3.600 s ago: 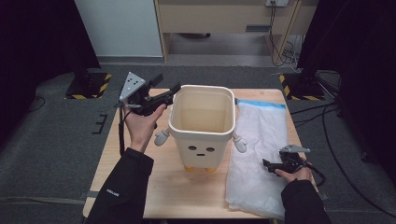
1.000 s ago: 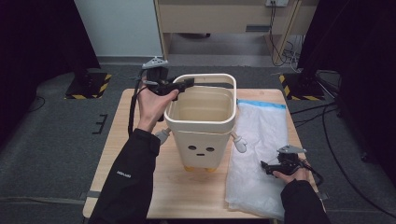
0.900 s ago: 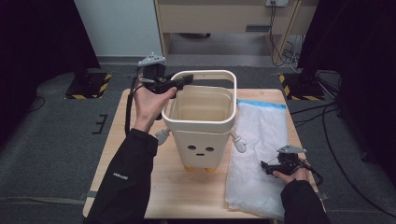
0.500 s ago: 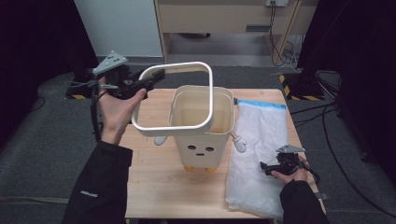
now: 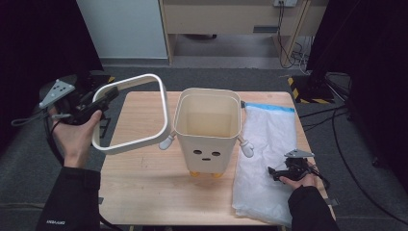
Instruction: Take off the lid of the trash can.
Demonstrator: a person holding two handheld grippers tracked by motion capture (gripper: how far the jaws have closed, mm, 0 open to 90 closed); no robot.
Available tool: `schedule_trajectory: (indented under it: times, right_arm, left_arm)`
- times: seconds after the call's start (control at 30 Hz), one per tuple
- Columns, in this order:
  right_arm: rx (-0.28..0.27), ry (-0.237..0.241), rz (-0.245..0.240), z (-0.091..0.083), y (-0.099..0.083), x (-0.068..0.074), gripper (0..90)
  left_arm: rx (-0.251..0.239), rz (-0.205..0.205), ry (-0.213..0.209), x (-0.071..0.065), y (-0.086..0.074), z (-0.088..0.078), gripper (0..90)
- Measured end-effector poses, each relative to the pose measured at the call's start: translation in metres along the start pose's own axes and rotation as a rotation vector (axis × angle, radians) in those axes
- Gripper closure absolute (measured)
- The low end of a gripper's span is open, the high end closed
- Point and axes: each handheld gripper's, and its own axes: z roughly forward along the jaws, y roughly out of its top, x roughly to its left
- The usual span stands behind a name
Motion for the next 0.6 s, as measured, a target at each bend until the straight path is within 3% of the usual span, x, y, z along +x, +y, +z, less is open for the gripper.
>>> schedule_trajectory:
  times: [0.03,0.07,0.1,0.13,0.17,0.2,0.3,0.33,0.37,0.4,0.47,0.53,0.57,0.6]
  right_arm:
    - [0.000,0.000,0.000,0.000,0.000,0.000,0.4]
    - [0.000,0.000,0.000,0.000,0.000,0.000,0.4]
    - [0.000,0.000,0.000,0.000,0.000,0.000,0.4]
    - [0.000,0.000,0.000,0.000,0.000,0.000,0.4]
    - [0.000,0.000,0.001,0.000,0.000,0.000,0.5]
    - [0.000,0.000,0.001,0.000,0.000,0.000,0.5]
    - [-0.004,-0.001,-0.003,0.000,-0.001,0.000,1.9]
    - [-0.004,-0.001,-0.003,0.000,-0.001,0.000,1.9]
    - [-0.006,0.002,-0.003,-0.001,-0.001,0.000,2.9]
    - [-0.006,0.002,-0.003,-0.001,-0.001,0.000,2.9]
    - [-0.009,0.002,-0.002,-0.002,-0.001,0.000,3.9]
    - [-0.012,0.003,0.002,-0.002,-0.002,0.000,4.4]
    - [-0.014,0.006,0.002,-0.002,-0.002,0.000,5.1]
    - [-0.014,0.006,0.002,-0.002,-0.002,0.000,5.1]
  left_arm:
    - [0.002,-0.009,0.037,0.013,-0.013,-0.006,58.6]
    - [0.002,-0.009,0.037,0.013,-0.013,-0.006,58.6]
    - [0.014,-0.011,0.078,0.024,-0.027,-0.011,58.6]
    - [0.014,-0.011,0.078,0.024,-0.027,-0.011,58.6]
    - [0.025,-0.013,0.116,0.033,-0.041,-0.015,58.6]
    - [0.025,-0.013,0.116,0.033,-0.041,-0.015,58.6]
    - [0.059,-0.002,0.178,0.045,-0.072,-0.017,58.6]
    - [0.059,-0.002,0.178,0.045,-0.072,-0.017,58.5]
    - [0.070,-0.002,0.200,0.050,-0.089,-0.016,58.5]
    - [0.070,-0.002,0.200,0.050,-0.089,-0.016,58.5]
    - [0.083,-0.009,0.224,0.054,-0.105,-0.015,58.5]
    - [0.107,-0.012,0.245,0.059,-0.120,-0.013,58.5]
    - [0.136,-0.017,0.263,0.061,-0.136,-0.010,58.5]
    - [0.136,-0.017,0.263,0.061,-0.136,-0.010,58.5]
